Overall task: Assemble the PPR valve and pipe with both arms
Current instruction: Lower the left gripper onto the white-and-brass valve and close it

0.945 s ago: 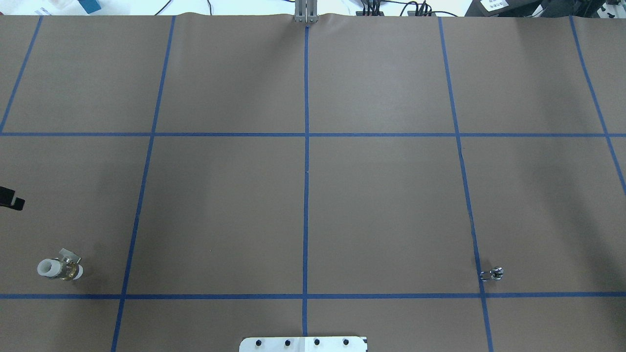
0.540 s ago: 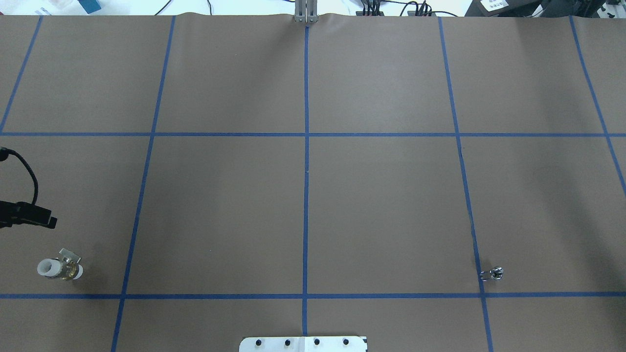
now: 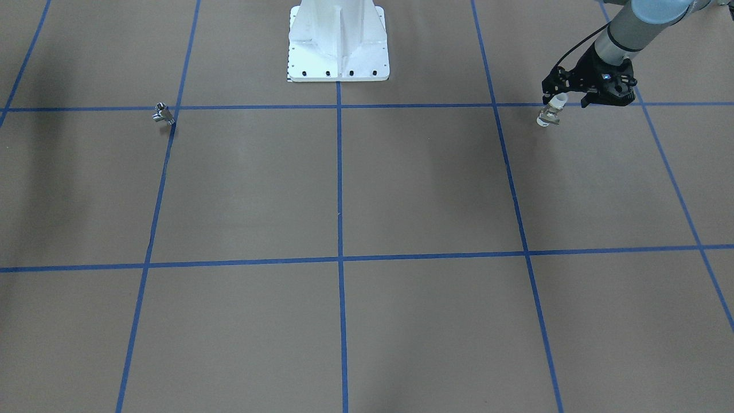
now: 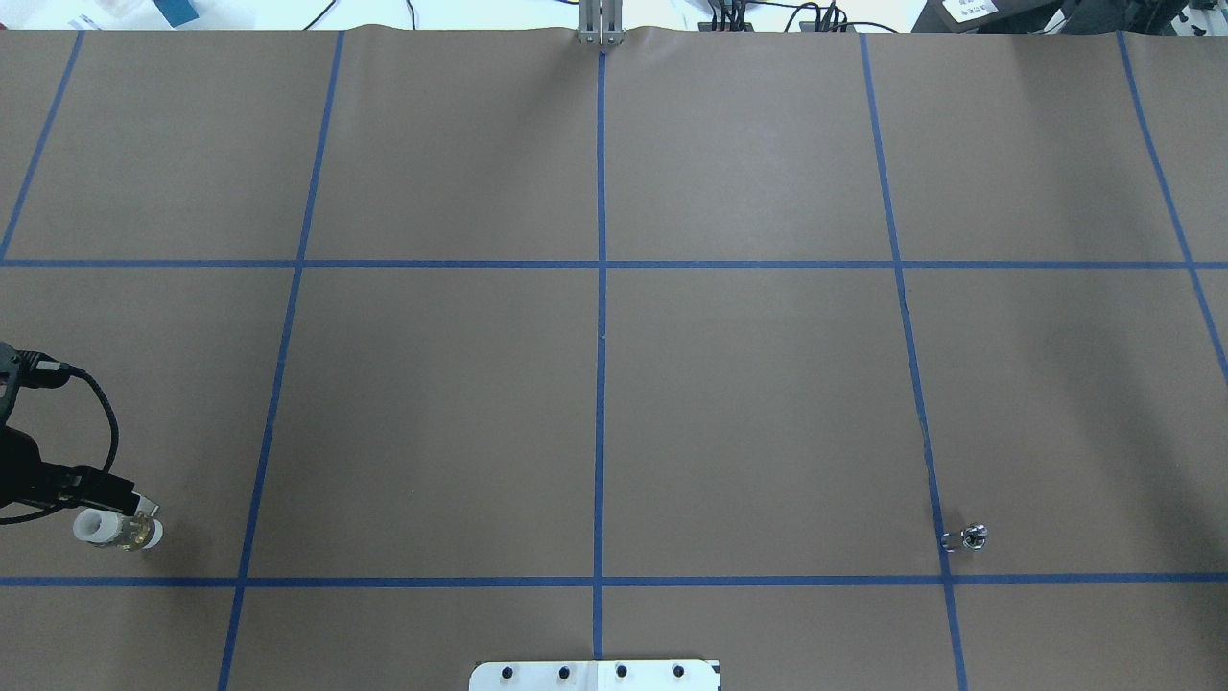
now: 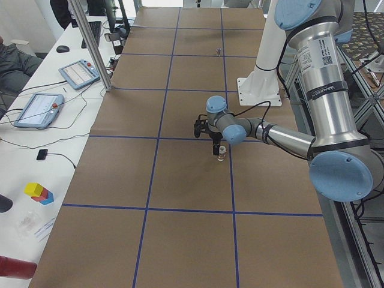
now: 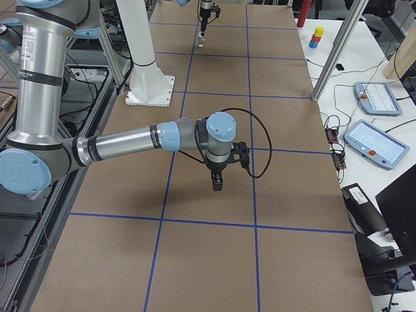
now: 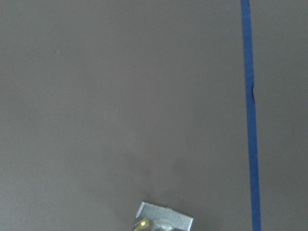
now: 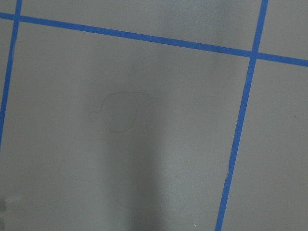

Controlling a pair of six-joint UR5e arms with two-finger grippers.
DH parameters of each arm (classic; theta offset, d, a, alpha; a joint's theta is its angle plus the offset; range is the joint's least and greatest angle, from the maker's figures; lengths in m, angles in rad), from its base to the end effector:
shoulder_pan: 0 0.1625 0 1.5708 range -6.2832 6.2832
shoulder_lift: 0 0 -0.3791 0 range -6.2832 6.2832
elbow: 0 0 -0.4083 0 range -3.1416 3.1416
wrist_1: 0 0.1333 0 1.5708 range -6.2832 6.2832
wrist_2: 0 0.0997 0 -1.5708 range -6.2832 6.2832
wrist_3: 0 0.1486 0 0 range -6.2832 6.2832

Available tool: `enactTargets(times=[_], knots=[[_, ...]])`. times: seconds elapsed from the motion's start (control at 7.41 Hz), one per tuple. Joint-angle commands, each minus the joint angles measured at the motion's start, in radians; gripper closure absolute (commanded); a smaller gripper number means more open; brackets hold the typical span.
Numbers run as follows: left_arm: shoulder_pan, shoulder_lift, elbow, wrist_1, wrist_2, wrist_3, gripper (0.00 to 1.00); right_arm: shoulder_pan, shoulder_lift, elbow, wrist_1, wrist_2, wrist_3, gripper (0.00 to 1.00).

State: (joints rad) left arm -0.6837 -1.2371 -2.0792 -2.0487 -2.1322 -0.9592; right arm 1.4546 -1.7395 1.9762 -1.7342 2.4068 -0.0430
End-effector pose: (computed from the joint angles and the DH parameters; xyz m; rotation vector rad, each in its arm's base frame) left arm 0.3018 -0.3158 0.4891 -0.0483 0.8322 0.1153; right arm -0.0281 -0.4397 0.5325 0.0384 -0.8388 -0.1804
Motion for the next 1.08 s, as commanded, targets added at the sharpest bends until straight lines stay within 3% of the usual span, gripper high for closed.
enactTargets(times=[0.0,0.4,0.54,0.68,0.81,0.94], knots=[[0.012,0.013,-0.001,0.004,0.000,-0.003,0.04,0.000,0.002,-0.002,0.001,0.000,0.000,0.00],[0.044,0.011,0.007,0.005,0.000,-0.004,0.11,0.000,0.002,0.000,0.001,0.000,0.000,0.01],[0.046,0.011,0.007,0.005,0.000,-0.004,0.27,0.000,0.002,-0.002,-0.001,0.000,0.000,0.00],[0.046,0.010,0.005,0.005,0.000,-0.004,0.68,0.000,0.002,-0.002,-0.001,0.000,0.000,0.01],[0.046,0.005,0.005,0.007,-0.002,-0.004,1.00,0.000,-0.002,-0.002,-0.001,0.000,0.000,0.00],[0.046,0.005,0.004,0.007,-0.002,-0.004,1.00,0.000,-0.002,0.000,-0.001,0.000,0.000,0.00]])
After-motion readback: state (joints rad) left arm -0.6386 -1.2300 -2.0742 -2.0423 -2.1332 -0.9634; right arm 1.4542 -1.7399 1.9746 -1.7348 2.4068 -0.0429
